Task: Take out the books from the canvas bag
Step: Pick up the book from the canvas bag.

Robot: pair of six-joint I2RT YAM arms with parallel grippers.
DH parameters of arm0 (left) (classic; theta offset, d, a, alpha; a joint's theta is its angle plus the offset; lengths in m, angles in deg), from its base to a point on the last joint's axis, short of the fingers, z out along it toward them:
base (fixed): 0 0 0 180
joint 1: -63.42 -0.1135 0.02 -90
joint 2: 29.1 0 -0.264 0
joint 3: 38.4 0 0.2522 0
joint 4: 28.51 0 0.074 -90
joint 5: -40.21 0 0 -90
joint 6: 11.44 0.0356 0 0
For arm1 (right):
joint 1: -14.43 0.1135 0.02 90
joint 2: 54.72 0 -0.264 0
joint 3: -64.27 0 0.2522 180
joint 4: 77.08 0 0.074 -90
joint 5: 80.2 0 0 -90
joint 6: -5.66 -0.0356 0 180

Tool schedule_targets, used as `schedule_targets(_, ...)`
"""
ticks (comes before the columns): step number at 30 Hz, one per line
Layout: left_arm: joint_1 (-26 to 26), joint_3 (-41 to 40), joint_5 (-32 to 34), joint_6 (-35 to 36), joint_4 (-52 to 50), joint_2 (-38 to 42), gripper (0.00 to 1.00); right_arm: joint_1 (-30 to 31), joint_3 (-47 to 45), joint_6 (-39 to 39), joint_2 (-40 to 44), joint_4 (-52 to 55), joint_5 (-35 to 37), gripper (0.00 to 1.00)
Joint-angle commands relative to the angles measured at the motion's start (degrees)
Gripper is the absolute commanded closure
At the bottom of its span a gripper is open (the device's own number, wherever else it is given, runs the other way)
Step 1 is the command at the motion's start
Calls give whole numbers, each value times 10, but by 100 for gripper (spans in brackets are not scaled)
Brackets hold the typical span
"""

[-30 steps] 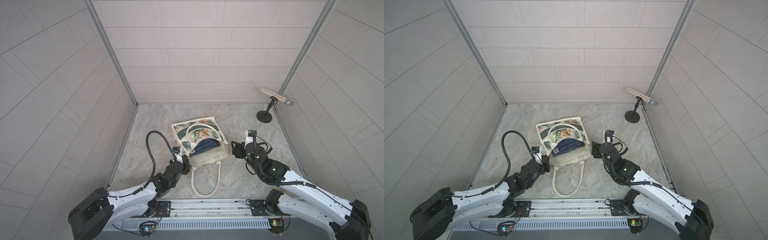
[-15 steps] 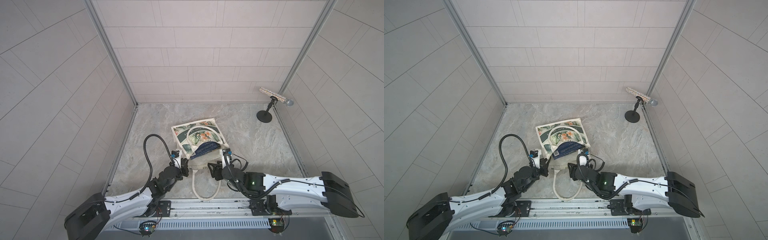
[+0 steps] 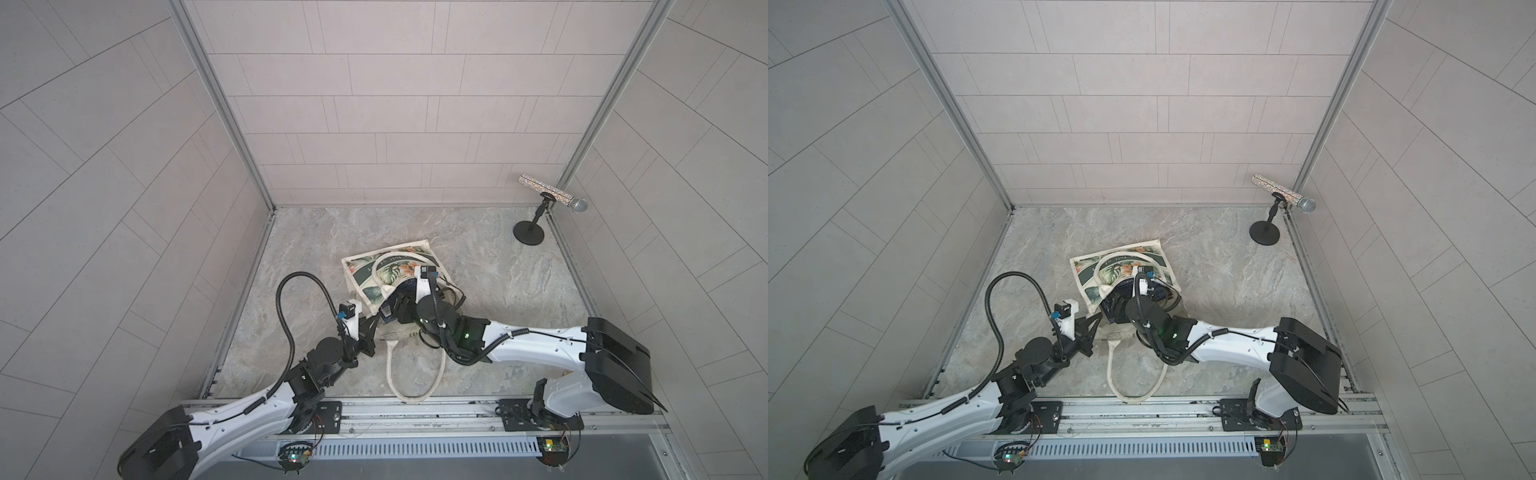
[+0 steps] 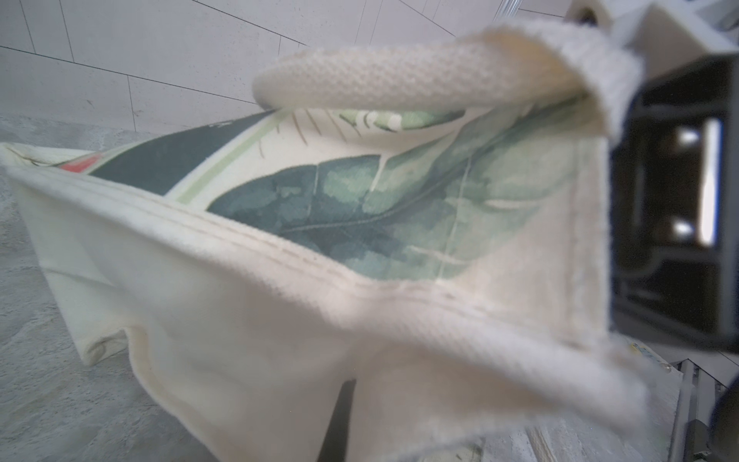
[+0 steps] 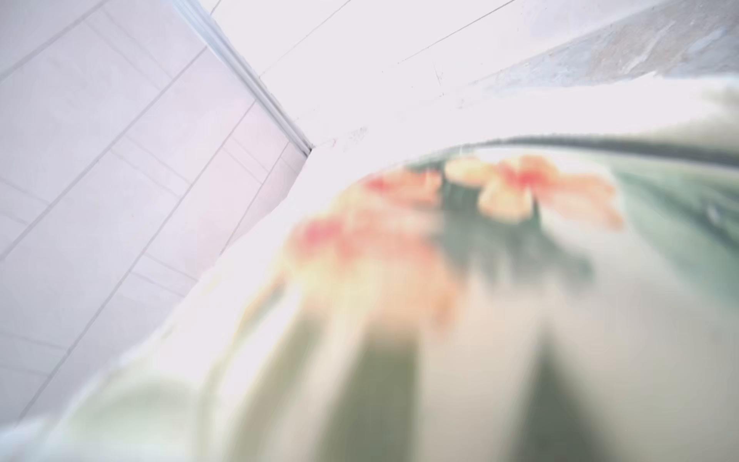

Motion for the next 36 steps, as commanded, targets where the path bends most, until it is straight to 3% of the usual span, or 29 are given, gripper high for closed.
schedule_targets(1, 3, -5, -42, 18, 69, 20, 100, -27, 7, -28, -16, -6, -32, 35)
schedule_targets(16, 4, -2, -58, 23, 91, -12, 100, -31, 60, -112, -50, 118, 17, 41)
schedule_targets(23, 4, -1, -56, 27, 87, -9, 100, -24, -11, -127, -49, -30, 21, 40)
schedule_targets(31, 4, -2, -56, 29, 83, -3, 100, -32, 41, -100, -79, -11, 19, 43)
schedule_targets(36, 4, -3, -54, 30, 75, 6, 100, -55, 22, -128, -76, -10, -1, 42)
